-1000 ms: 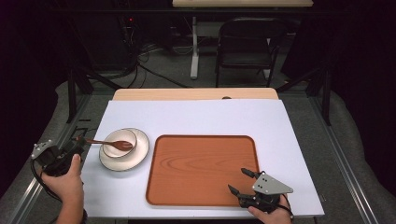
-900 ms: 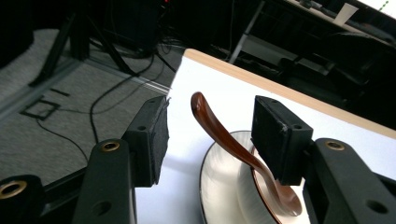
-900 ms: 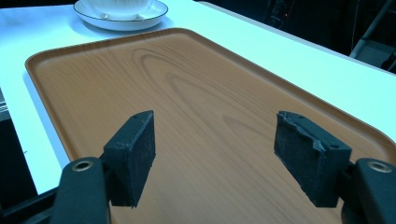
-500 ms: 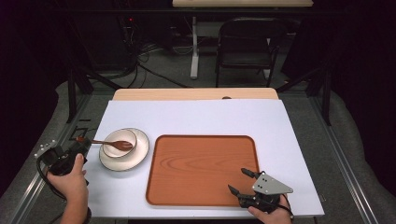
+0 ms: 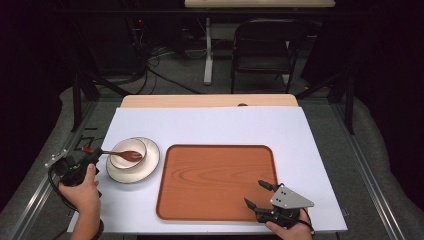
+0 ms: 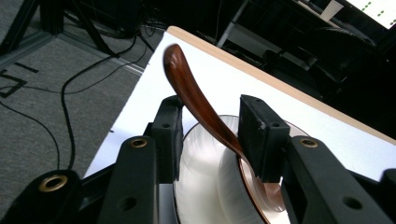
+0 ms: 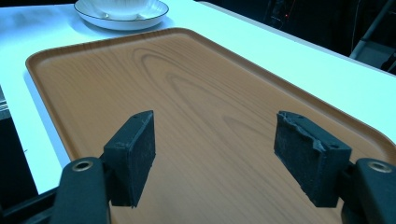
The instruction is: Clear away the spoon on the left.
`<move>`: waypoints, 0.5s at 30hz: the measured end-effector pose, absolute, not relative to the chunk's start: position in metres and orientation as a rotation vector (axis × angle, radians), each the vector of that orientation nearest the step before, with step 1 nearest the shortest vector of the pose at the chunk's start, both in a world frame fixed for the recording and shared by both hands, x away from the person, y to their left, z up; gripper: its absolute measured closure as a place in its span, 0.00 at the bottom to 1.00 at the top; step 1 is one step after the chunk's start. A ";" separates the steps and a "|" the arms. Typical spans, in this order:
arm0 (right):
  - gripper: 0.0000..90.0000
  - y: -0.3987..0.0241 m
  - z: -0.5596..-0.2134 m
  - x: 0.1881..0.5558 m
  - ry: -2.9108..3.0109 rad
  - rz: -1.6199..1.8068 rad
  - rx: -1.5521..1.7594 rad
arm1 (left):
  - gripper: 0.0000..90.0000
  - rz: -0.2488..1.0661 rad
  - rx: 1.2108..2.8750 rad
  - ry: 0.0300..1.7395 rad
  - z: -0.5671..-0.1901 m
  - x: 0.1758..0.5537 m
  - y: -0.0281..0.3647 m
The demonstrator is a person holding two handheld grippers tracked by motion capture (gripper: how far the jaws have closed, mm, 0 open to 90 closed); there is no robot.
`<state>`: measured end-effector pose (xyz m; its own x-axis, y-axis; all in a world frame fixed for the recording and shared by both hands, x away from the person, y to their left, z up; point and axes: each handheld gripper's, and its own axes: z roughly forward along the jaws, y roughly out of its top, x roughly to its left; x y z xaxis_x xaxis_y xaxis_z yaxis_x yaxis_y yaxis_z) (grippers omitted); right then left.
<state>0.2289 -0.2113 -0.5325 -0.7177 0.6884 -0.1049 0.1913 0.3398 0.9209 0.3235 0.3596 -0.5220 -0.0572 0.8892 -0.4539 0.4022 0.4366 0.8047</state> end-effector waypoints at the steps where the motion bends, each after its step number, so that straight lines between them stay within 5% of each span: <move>1: 0.32 -0.211 -0.533 0.229 2.126 1.364 0.770 | 0.68 0.586 1.135 1.657 -0.522 0.324 0.359; 15: 0.32 -0.211 -0.532 0.229 2.124 1.368 0.766 | 0.79 0.591 1.088 1.654 -0.525 0.327 0.356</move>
<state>0.2286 -0.2112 -0.5324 -0.7190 0.6871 -0.1048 0.1889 0.3382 0.9219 0.3270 0.3564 -0.5247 -0.0663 0.8735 -0.4823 0.3701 0.4704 0.8011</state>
